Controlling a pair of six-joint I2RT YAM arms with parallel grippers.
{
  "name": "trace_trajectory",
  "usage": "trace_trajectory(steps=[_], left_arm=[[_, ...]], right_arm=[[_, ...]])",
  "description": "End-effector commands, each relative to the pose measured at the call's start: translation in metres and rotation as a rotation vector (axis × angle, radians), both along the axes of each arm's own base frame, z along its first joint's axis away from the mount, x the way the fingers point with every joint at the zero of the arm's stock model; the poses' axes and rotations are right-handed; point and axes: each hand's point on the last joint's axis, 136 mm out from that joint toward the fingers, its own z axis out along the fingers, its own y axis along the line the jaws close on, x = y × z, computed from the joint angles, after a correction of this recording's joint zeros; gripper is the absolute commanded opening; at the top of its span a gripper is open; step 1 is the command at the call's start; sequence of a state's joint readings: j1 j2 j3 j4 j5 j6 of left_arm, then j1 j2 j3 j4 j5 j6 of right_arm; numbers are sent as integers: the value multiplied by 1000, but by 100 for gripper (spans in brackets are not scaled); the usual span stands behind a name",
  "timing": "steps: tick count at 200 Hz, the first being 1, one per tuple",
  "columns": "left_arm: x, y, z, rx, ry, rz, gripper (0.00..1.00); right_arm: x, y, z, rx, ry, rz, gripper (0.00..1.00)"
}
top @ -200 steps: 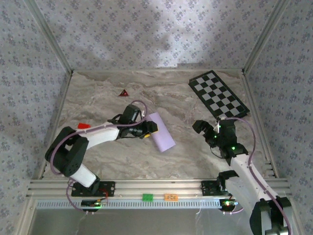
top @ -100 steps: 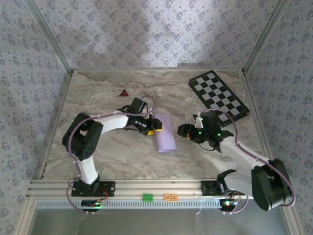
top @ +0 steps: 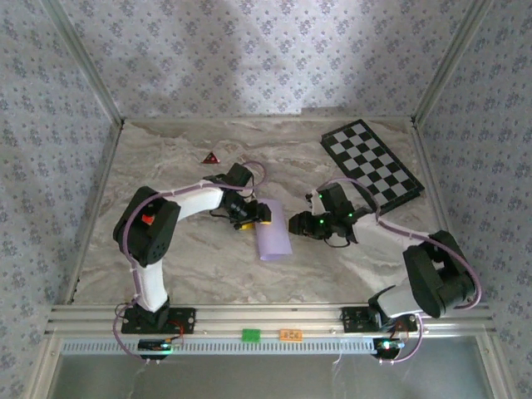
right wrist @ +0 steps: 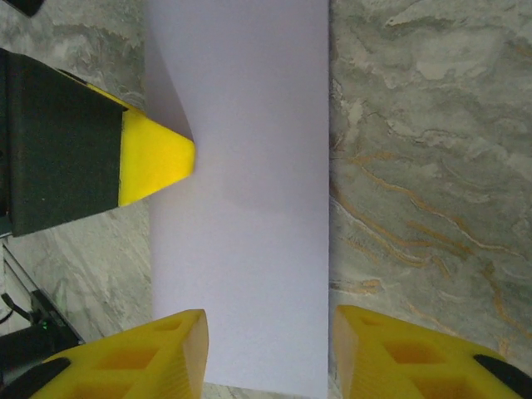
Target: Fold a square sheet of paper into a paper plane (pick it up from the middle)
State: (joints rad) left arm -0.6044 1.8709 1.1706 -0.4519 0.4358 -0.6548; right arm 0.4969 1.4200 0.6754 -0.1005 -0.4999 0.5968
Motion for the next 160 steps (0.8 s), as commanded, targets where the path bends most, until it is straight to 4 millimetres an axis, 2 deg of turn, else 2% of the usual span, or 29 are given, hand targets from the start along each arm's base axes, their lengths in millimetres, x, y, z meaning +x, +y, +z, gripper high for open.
trace_trajectory(steps=[1, 39, 57, 67, 91, 160], left_arm=[[5, 12, 13, 78, -71, 23, 69], [4, 20, 16, 97, -100, 43, 69], [2, 24, 17, 112, -100, 35, 69], [0, 24, 15, 117, -93, 16, 67], [-4, 27, 9, 144, -68, -17, 66], [-5, 30, -1, 188, -48, -47, 65]], right_arm=[[2, 12, 5, 16, -8, 54, 43], [2, 27, 1, 25, 17, 89, 35], [2, 40, 0, 38, 20, 117, 30], [1, 47, -1, 31, 25, 130, 25], [2, 57, -9, -4, 36, 145, 22], [7, 64, -25, -43, 63, 119, 16]])
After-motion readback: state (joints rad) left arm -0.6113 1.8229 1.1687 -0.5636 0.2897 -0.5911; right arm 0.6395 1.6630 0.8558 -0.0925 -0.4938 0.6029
